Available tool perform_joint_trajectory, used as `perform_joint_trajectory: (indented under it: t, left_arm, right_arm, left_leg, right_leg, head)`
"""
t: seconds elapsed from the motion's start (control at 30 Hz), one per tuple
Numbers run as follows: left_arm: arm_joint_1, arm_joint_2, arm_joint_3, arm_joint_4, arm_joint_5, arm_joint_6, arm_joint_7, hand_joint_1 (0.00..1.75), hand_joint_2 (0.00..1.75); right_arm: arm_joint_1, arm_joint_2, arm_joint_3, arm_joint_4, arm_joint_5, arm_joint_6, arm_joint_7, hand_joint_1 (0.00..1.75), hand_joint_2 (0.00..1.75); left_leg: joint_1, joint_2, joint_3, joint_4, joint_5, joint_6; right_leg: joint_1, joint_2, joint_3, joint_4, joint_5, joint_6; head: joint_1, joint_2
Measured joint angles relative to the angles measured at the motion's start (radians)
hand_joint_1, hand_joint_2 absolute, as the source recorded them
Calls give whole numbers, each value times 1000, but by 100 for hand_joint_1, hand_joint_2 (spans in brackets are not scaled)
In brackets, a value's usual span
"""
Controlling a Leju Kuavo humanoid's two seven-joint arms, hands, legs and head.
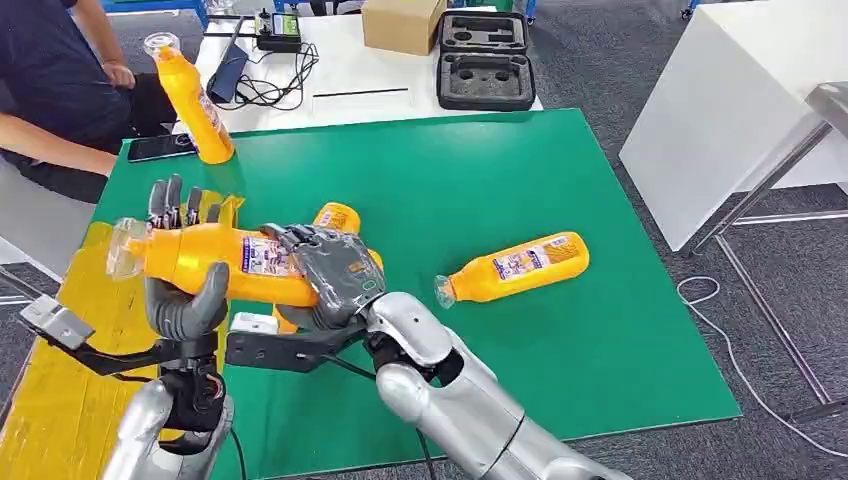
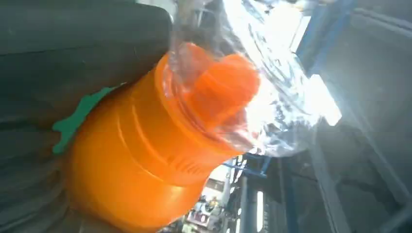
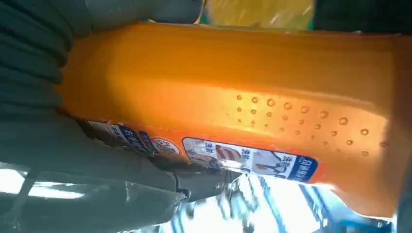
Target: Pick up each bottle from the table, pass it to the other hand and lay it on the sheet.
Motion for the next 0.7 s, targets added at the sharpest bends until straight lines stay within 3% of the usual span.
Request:
perform_joint_trajectory:
  t: [0.13, 0.7]
  left_arm:
    - [49, -10, 5, -29, 32, -52, 60, 0, 175]
    - [13, -12, -42, -3, 100, -77, 112, 0, 175]
  right_arm:
    - [1, 10, 3, -7, 111, -8, 32, 175, 175]
    - [-14, 18, -11, 23, 103, -14, 42, 175, 175]
  left_leg:
    - [0, 0, 0, 0, 0, 0]
    - [0, 0, 0, 0, 0, 0]
  right_leg:
    - [0, 0, -1, 0, 0, 0]
    - [0, 0, -1, 0, 0, 0]
  head:
    - [0, 0]
    - [0, 0]
